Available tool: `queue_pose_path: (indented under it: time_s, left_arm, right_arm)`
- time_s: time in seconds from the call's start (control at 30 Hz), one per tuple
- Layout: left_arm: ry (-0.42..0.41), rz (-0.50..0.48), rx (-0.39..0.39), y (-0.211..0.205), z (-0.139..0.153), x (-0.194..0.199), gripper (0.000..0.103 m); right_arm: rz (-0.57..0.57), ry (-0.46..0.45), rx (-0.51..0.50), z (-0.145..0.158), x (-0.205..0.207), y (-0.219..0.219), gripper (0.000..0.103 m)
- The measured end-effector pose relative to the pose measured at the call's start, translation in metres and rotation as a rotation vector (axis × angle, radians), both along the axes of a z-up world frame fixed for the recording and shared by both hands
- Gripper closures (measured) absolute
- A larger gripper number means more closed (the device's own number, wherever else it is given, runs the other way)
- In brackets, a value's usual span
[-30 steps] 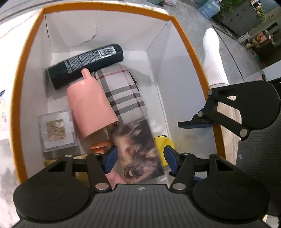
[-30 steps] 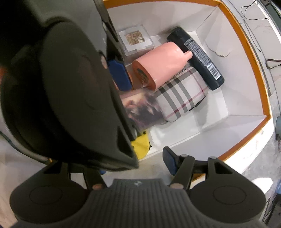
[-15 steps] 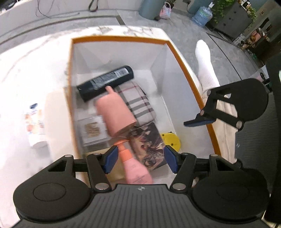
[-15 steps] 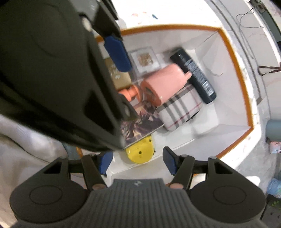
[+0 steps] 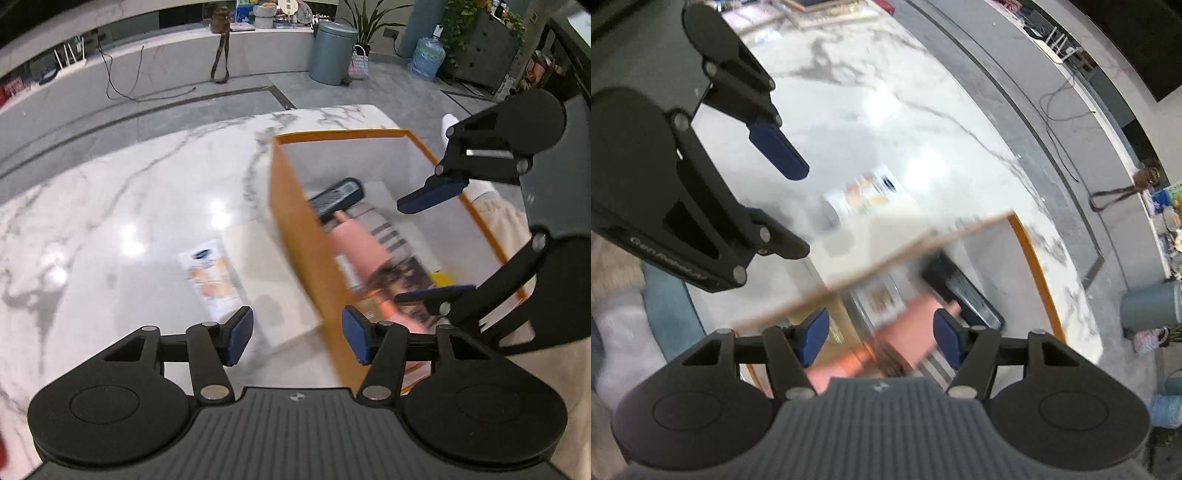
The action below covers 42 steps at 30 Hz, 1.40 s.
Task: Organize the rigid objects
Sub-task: 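Grasp the white lotion tube with the left tool while the right tool grasps the white box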
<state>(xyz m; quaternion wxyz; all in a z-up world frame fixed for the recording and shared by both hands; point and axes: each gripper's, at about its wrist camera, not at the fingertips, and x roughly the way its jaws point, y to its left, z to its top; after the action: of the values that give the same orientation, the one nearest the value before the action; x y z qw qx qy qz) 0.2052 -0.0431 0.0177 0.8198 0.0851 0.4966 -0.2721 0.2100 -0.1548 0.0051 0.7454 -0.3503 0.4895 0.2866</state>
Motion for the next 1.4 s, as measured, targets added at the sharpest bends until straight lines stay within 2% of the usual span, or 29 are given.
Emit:
queue_pose_path:
  time_s: [0.23,0.37,0.53,0.77,0.87,0.97,1.1,1.27,1.4]
  left_arm:
    - [-0.026,0.009,0.042,0.032,-0.027,0.012,0.043]
    - [0.004,0.078,-0.002,0.045,-0.048,0.029,0.044]
    - [0.061,0.147,-0.084,0.058,-0.071,0.056,0.043]
    - [0.163,0.124,-0.012,0.047,-0.093,0.098,0.041]
    - [0.193,0.113,-0.001,0.046,-0.097,0.116,0.036]
    - [0.229,0.116,0.007,0.043,-0.105,0.123,0.036]
    - [0.253,0.117,-0.006,0.037,-0.115,0.129,0.035]
    - [0.272,0.124,-0.015,0.028,-0.127,0.136,0.033]
    - [0.272,0.128,-0.007,0.025,-0.129,0.136,0.032]
  right_arm:
    - [0.026,-0.002,0.009,-0.021,0.010,0.044,0.041]
    - [0.045,-0.022,-0.059,-0.036,0.019,0.063,0.041]
    - [0.074,0.042,-0.113,-0.059,0.042,0.069,0.041]
    - [0.127,0.085,-0.236,-0.087,0.068,0.074,0.040]
    - [0.144,0.115,-0.270,-0.095,0.082,0.075,0.040]
    - [0.155,0.141,-0.292,-0.101,0.094,0.075,0.040]
    - [0.183,0.172,-0.339,-0.113,0.104,0.074,0.040]
    - [0.269,0.157,-0.453,-0.125,0.103,0.075,0.040]
    - [0.301,0.175,-0.459,-0.131,0.107,0.073,0.040]
